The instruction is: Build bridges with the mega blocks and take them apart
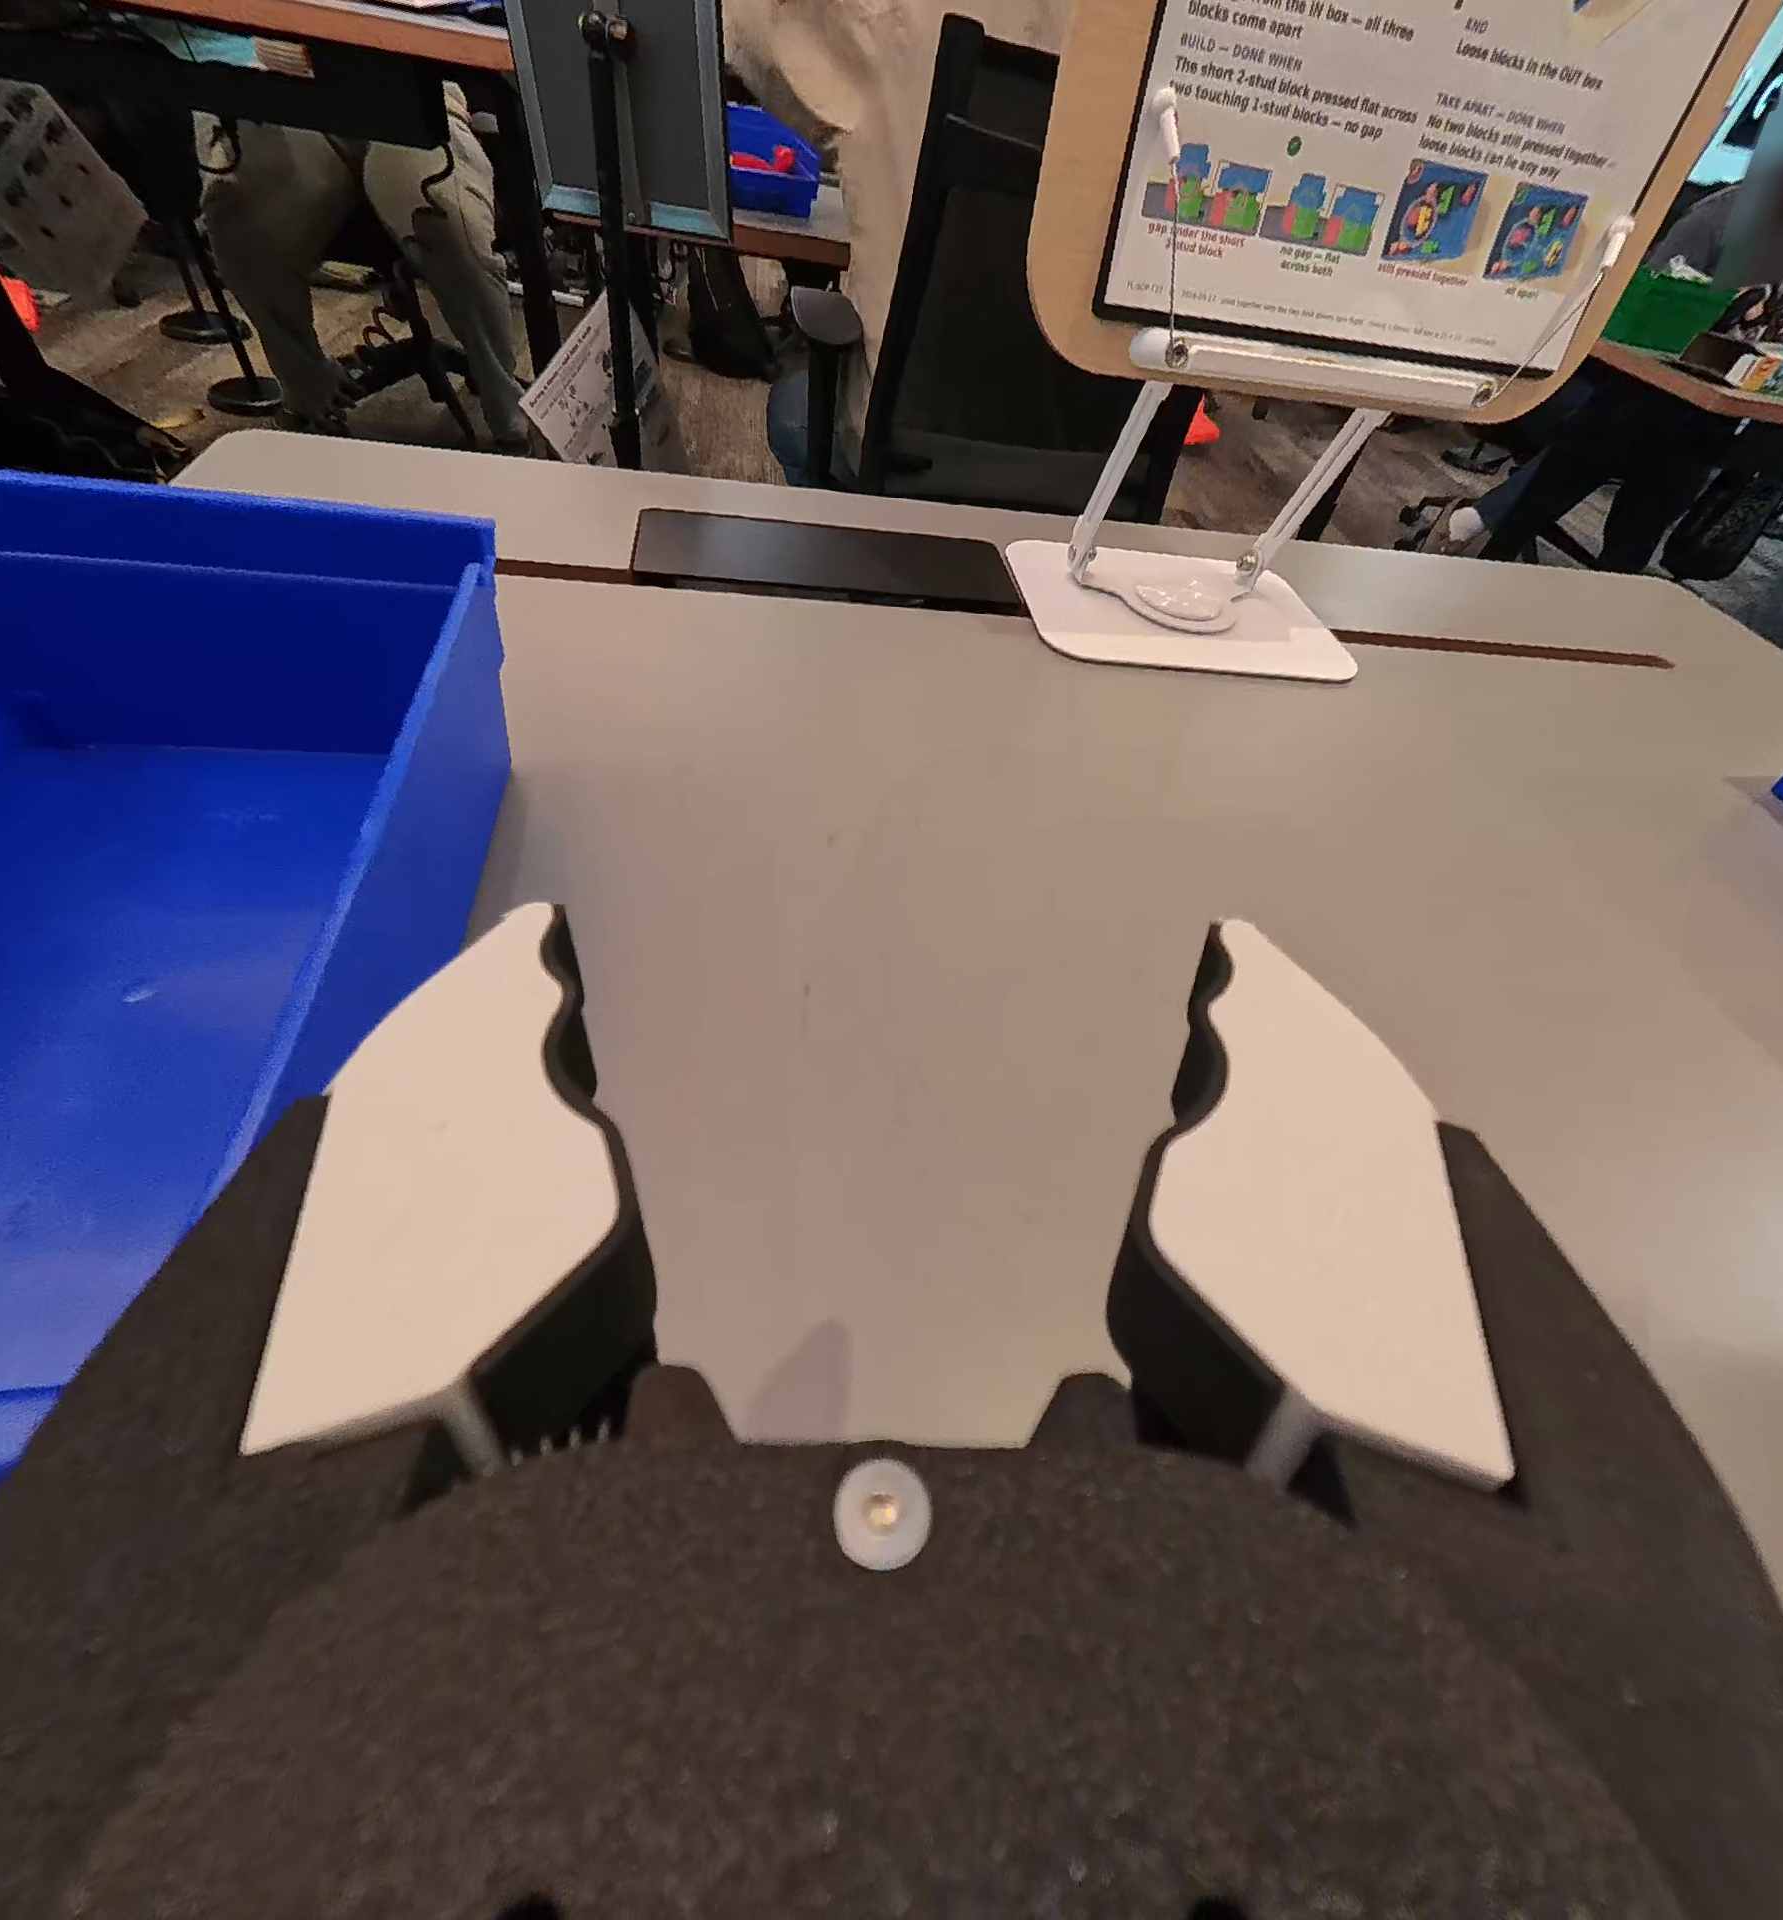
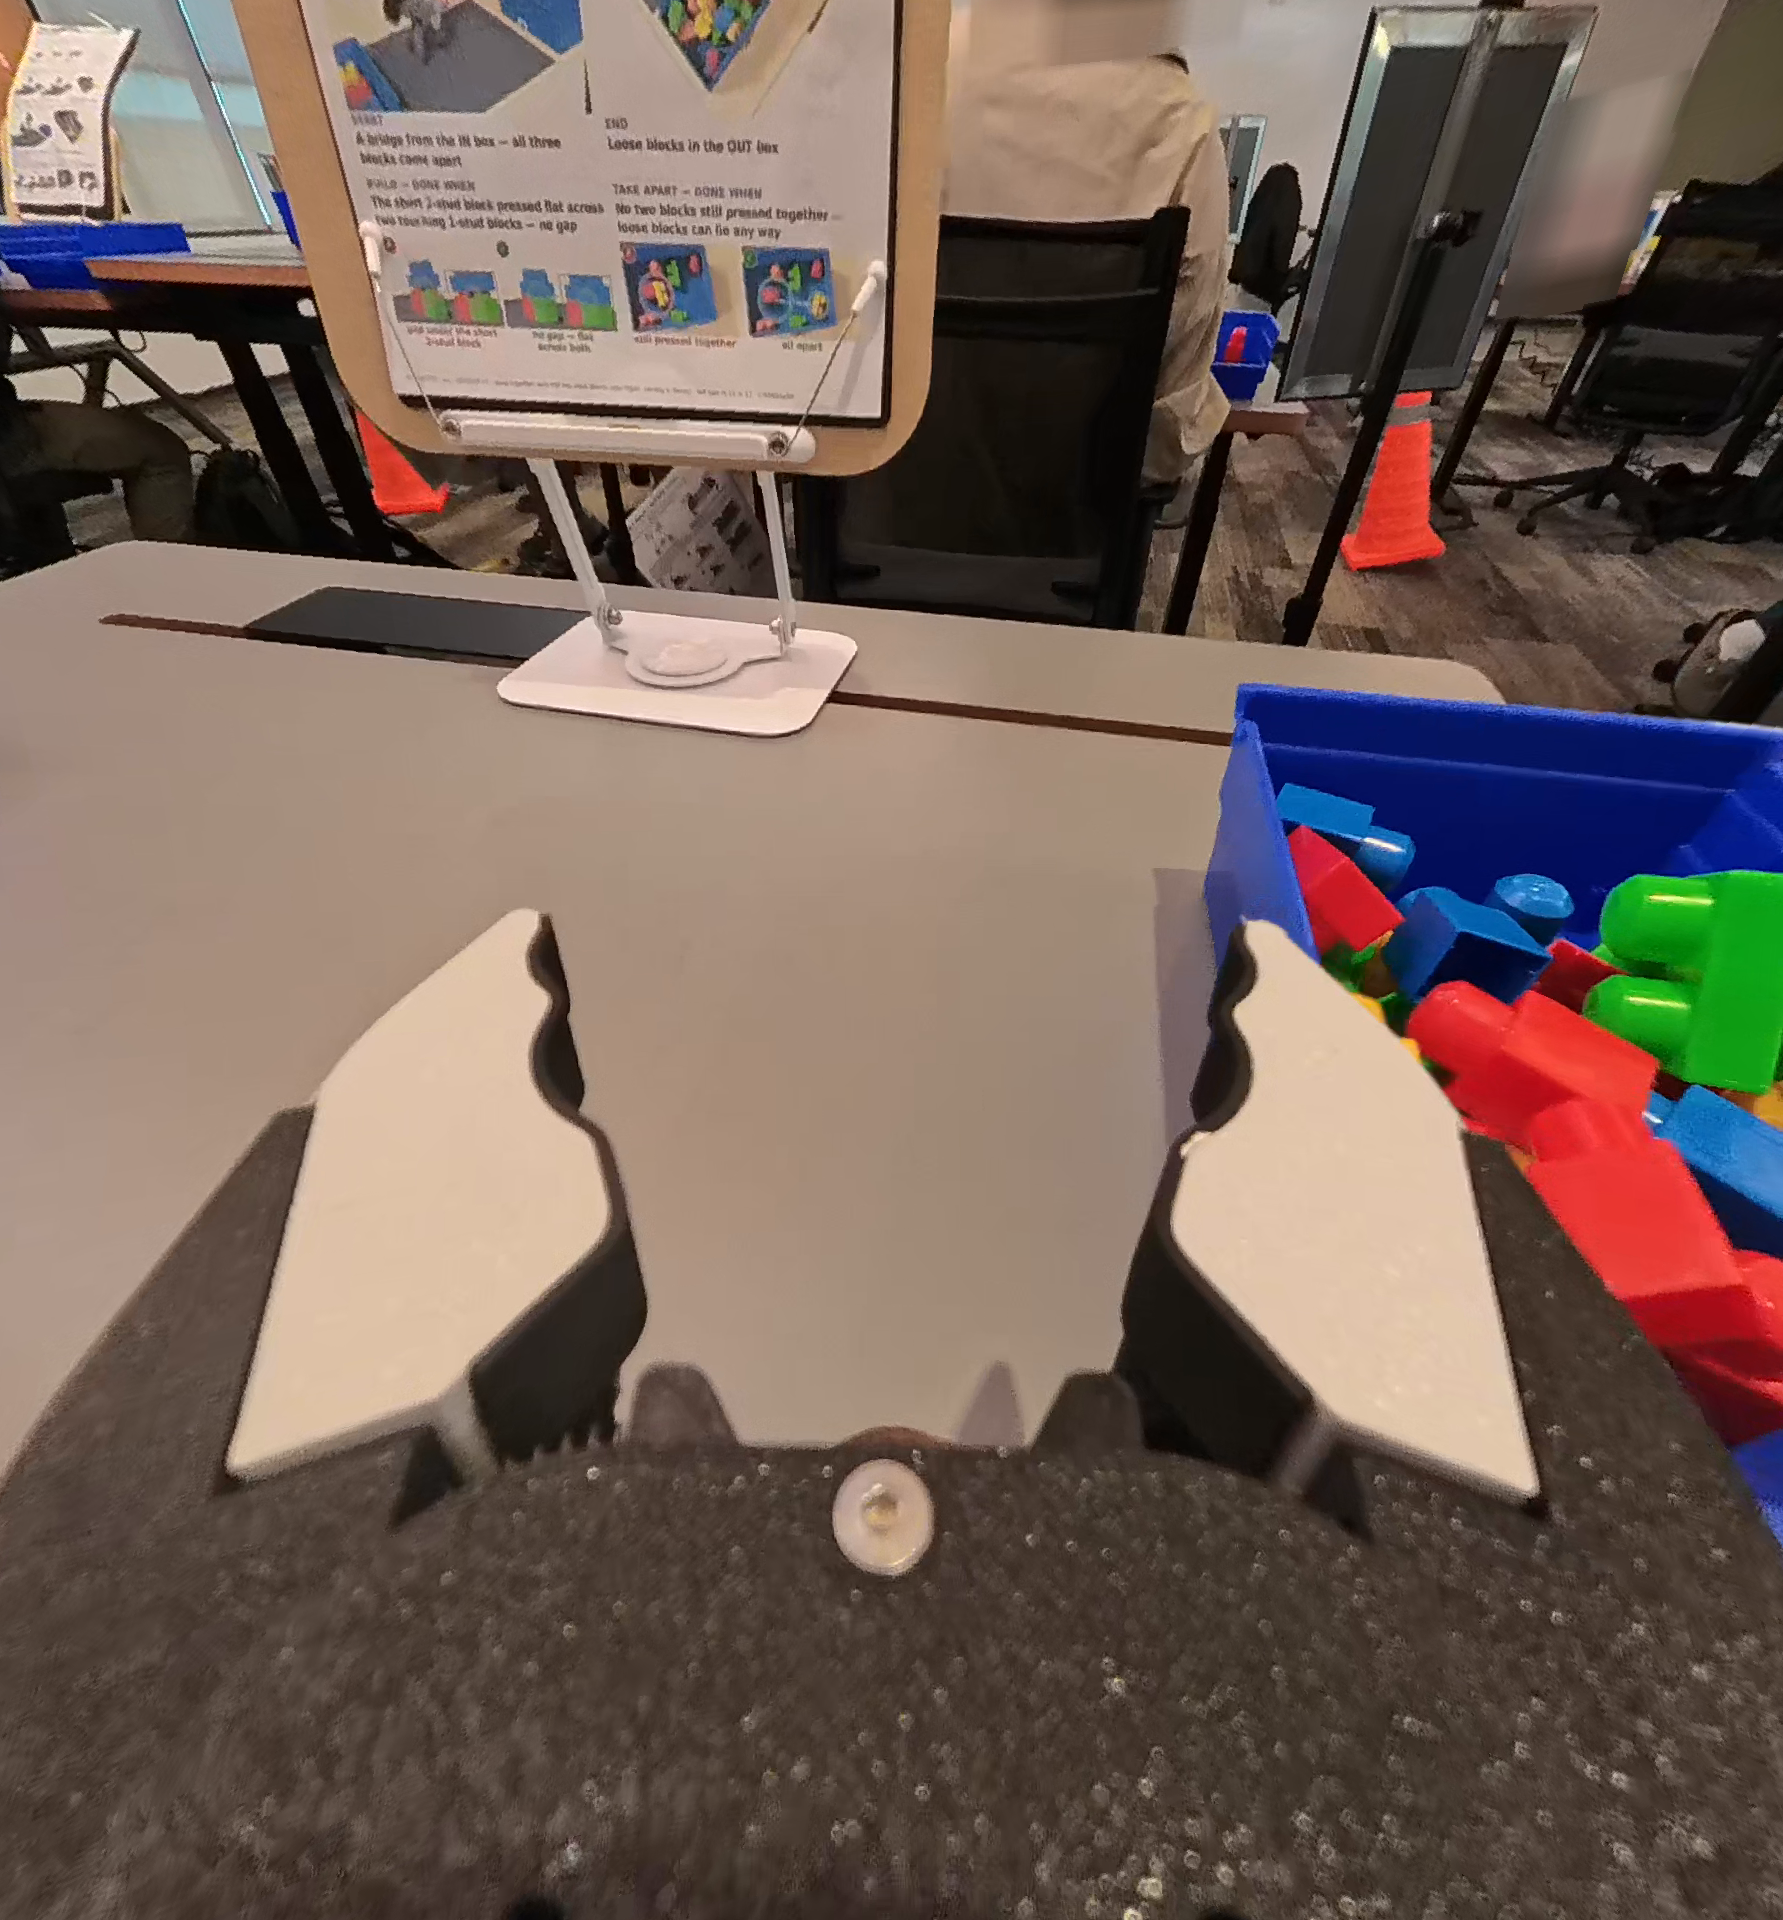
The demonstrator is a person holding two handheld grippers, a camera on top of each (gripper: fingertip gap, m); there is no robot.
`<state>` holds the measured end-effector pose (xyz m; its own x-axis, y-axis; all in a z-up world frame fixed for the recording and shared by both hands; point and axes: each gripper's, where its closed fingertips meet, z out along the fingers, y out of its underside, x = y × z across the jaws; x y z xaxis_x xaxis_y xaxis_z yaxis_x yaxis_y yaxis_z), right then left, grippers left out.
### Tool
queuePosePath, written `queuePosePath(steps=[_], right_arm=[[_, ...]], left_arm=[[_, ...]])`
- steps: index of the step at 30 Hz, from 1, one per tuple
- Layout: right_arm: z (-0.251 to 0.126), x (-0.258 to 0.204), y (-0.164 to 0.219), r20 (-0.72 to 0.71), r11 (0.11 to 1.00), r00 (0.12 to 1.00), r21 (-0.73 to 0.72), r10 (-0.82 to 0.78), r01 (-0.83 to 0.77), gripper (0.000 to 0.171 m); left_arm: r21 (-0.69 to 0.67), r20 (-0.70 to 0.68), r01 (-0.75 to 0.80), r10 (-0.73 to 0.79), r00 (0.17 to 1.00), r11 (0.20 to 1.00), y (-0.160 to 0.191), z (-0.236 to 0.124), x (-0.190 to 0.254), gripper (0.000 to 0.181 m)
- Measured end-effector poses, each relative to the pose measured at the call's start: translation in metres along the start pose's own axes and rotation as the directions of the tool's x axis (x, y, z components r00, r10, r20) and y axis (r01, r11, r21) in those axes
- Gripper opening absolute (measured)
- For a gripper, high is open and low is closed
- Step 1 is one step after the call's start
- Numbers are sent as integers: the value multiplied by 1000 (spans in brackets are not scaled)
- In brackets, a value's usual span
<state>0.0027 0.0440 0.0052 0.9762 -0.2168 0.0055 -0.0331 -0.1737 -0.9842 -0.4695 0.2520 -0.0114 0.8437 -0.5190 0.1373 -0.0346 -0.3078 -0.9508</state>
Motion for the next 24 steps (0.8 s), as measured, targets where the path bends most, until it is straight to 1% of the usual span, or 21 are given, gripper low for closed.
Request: queuePosePath(steps=[9, 11, 13, 17, 24], right_arm=[[6, -6, 6, 4, 999, 1000, -32, 5, -5, 116], [8, -7, 7, -5, 999, 1000, -43, 1, -1, 116], [10, -10, 9, -7, 998, 1000, -58, -9, 9, 115], [14, -14, 13, -17, 996, 999, -78, -43, 42, 113], [15, -17, 10, -9, 997, 1000, -68, -27, 27, 113]], left_arm=[[-69, 7, -24, 24, 1000, 997, 14, 13, 10, 111], [-92, 2, -9, 9, 1000, 996, 19, 17, 12, 111], [-106, 17, 14, -13, 1000, 994, 22, 20, 11, 106], [-120, 51, 15, -9, 999, 993, 26, 22, 7, 99], [-148, 62, 15, -5, 998, 989, 30, 25, 5, 96]])
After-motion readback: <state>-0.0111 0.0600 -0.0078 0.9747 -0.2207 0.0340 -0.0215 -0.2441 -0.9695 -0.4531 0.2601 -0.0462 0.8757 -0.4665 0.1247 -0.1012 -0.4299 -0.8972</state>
